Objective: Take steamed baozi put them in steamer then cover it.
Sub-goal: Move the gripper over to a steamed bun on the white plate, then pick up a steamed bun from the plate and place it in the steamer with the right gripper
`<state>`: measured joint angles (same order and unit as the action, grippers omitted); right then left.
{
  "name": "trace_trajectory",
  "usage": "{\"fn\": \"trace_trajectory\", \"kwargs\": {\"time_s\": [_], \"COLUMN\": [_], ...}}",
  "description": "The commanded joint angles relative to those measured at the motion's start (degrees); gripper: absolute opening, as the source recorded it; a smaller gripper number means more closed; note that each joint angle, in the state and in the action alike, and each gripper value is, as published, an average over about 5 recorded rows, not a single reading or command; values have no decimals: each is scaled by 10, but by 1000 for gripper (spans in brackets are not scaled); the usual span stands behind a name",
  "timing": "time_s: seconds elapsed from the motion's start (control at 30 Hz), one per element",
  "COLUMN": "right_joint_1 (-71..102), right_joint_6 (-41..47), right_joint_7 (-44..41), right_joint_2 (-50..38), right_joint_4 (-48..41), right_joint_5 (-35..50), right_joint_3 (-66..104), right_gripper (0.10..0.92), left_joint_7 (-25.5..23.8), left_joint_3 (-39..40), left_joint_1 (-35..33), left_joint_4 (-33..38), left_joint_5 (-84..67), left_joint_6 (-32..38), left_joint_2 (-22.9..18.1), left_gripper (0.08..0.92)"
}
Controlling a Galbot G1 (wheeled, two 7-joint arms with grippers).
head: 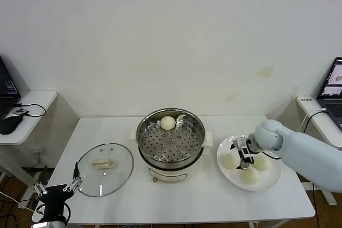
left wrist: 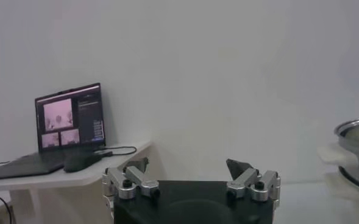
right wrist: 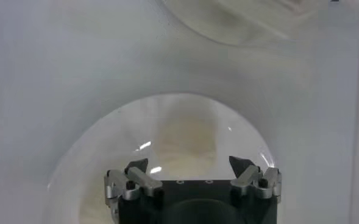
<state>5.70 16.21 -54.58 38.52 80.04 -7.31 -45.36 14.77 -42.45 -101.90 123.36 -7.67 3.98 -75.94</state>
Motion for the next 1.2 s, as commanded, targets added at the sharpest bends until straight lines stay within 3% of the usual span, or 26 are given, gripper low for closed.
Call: {"fn": "trace_trajectory", "kwargs": {"time_s": [0.03,0.17,0.5,0.73,1.07,1.2], "right_joint_1": [23,26,23,4,-123,-215], "right_joint_6": [-1,1,6,6,14,40], "right_joint_7": [4,4,4,-15,-51,-55], "right_joint_2": [41,43,51,22,-70,-105], "right_joint_4": [-39,-45,-52,-25,43,90], "right_joint_5": [-20,-24,-24,-13,51,118], "right_joint_3": [15,15,21,17,-18,-57], "right_gripper": [823,814,673,629,603,600], "left_joint_7": [0,0,1,2,2,2], "left_joint_3": [0,1,1,-1,3,4], "left_joint_1": [4,6,8,7,10,10], "left_joint_4": [-7,-12,-14,-13,-10,-8], "left_joint_5": [-1,-1,-2,-2,-3,-3], "left_joint_6": [0,1,1,1,1,1], "left_joint_2": [0,0,-1,-2,-4,-2], "left_gripper": [823,823,823,823,823,823]}}
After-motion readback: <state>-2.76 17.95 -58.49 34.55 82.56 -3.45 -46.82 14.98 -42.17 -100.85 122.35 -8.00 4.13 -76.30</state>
